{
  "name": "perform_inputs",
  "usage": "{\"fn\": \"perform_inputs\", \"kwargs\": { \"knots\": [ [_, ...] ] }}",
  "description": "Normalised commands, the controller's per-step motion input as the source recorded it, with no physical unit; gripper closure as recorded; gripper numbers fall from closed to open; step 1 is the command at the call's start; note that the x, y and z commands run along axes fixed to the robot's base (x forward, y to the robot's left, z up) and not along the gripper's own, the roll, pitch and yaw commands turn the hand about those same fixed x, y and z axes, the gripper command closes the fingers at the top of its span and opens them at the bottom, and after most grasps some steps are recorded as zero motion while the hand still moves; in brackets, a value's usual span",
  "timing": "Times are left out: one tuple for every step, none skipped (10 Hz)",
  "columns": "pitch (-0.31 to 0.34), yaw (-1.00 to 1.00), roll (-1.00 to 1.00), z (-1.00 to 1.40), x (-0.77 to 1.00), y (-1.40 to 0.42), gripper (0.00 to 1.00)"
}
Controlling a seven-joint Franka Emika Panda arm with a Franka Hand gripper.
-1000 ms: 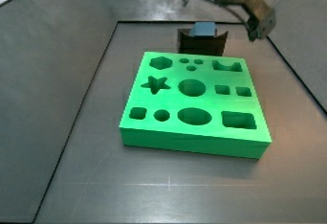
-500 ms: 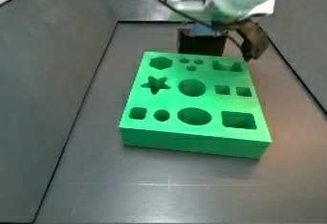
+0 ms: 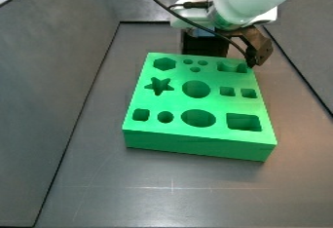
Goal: Pick up the rectangle object. Move up. Place the rectangle object on the fixture. Regrasp the rectangle object. Move to above the board. Insert the rectangle object.
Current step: Regrasp the rectangle object, then move to above the board.
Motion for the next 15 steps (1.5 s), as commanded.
{"fn": "perform_inputs", "kwargs": {
  "knots": [
    [-0.019, -0.03, 0.08, -0.36, 0.05, 0.00, 0.00],
    [-0.017, -0.03, 0.08, -0.36, 0.05, 0.00, 0.00],
    [0.000, 0.00, 0.00, 0.00, 0.00, 0.00, 1.00],
    [-0.267, 0.20, -0.12, 1.00, 0.00, -0.11, 1.00],
    [-0.262, 0.18, -0.12, 1.00, 0.00, -0.11, 1.00],
    [-0.257, 0.13, -0.11, 1.00, -0.01, -0.11, 1.00],
    [-0.247, 0.04, -0.08, 1.00, -0.02, -0.10, 1.00],
    [-0.222, -0.03, -0.06, 1.00, -0.02, -0.10, 1.00],
    [-0.189, -0.07, -0.05, 1.00, -0.03, -0.09, 1.00],
    [-0.146, -0.10, -0.05, 1.00, -0.03, -0.08, 1.00],
    [-0.100, -0.13, -0.06, 1.00, -0.04, -0.07, 1.00],
    [-0.067, -0.14, -0.07, 1.00, -0.04, -0.07, 1.00],
    [0.004, -0.15, -0.08, 1.00, -0.05, -0.06, 1.00],
    [0.027, -0.14, -0.09, 1.00, -0.05, -0.05, 1.00],
    [0.066, -0.11, -0.08, 1.00, -0.06, -0.04, 1.00]
  ]
}}
